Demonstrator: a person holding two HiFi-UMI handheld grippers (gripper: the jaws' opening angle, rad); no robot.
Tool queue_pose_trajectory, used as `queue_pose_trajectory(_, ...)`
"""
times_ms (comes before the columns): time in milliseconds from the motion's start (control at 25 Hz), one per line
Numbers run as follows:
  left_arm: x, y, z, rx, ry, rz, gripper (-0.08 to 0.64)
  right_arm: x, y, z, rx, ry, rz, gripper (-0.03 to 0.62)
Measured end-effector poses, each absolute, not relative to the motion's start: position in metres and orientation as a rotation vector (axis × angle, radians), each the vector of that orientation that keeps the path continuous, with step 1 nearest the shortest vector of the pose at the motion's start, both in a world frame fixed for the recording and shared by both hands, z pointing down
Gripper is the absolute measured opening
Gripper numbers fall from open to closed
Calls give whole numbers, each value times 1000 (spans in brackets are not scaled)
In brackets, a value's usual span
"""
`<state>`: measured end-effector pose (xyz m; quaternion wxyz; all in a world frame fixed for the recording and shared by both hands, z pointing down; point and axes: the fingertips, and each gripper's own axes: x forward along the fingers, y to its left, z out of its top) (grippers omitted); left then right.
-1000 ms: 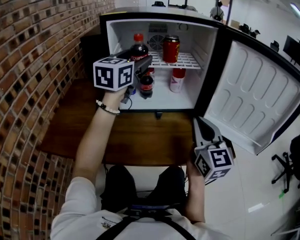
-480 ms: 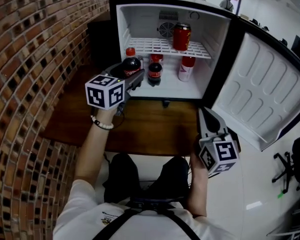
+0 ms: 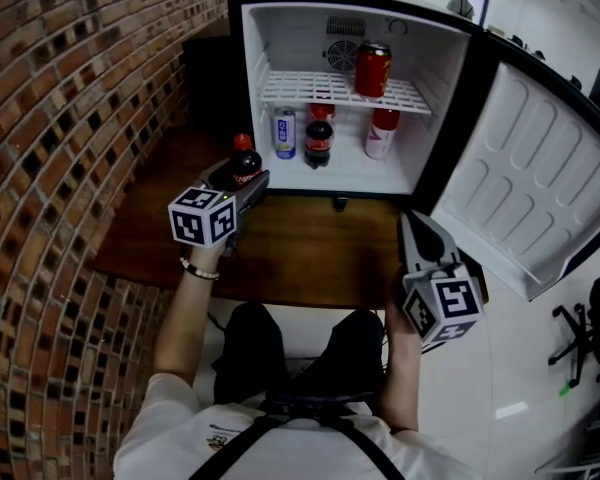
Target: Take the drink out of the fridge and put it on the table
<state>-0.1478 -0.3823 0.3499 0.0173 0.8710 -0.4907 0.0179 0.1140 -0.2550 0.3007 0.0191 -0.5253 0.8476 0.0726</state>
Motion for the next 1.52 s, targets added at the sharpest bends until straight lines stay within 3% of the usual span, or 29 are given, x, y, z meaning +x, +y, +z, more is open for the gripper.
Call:
queue_pose_trajectory(760,-191,-381,427,2541,-1648,140,304,111,-257,307,-1607,2643,191,17)
queue_pose_trajectory(1520,-196,-372,439,2559,-1699,153,308,113,-255,302,-1612,2642,207,17)
